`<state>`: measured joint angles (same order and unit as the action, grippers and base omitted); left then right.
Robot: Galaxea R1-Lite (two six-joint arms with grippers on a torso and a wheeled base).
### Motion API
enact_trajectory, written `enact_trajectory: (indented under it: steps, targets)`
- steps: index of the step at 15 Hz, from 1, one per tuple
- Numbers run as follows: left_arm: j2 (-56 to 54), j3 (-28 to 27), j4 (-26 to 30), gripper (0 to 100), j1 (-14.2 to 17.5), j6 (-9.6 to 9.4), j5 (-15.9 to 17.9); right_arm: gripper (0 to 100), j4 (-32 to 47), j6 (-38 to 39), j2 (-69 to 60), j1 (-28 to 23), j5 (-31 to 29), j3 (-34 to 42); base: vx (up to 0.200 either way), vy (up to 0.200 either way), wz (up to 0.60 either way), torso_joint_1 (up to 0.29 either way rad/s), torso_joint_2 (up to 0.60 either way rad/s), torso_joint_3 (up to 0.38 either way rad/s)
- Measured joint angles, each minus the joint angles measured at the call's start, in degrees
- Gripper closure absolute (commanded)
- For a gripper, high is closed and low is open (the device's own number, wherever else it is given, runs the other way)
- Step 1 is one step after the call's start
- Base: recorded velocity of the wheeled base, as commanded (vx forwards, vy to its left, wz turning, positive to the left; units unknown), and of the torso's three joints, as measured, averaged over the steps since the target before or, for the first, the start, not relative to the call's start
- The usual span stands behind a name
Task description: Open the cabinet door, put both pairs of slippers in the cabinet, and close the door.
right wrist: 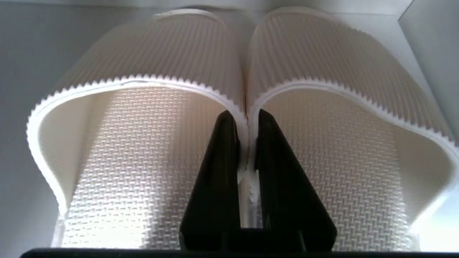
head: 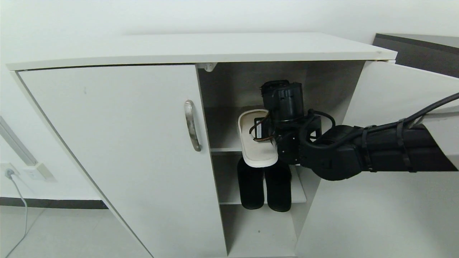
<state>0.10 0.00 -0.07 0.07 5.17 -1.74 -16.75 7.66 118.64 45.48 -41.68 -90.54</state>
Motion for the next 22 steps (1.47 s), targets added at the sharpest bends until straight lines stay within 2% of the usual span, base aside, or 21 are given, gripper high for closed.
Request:
enact_trajectory:
  steps: [6, 12, 22]
  targets:
    - [0.0, 0.0, 0.0, 100, 0.0, 0.0, 0.0, 100, 10.95, 3.91, 4.1, -1.88, 1.52, -12.68, 0.0, 0.0, 0.0, 0.0, 0.0, 0.0]
    - [0.0, -0.02, 0.0, 100, 0.0, 0.05, 0.0, 100, 15.52, 3.97, 8.23, -2.73, 2.51, -21.57, 0.0, 0.0, 0.0, 0.0, 0.0, 0.0]
    - [0.0, 0.0, 0.0, 100, 0.0, 0.13, -0.15, 100, 16.43, 4.22, 10.54, -3.12, 2.76, -22.6, 0.0, 0.0, 0.0, 0.0, 0.0, 0.0]
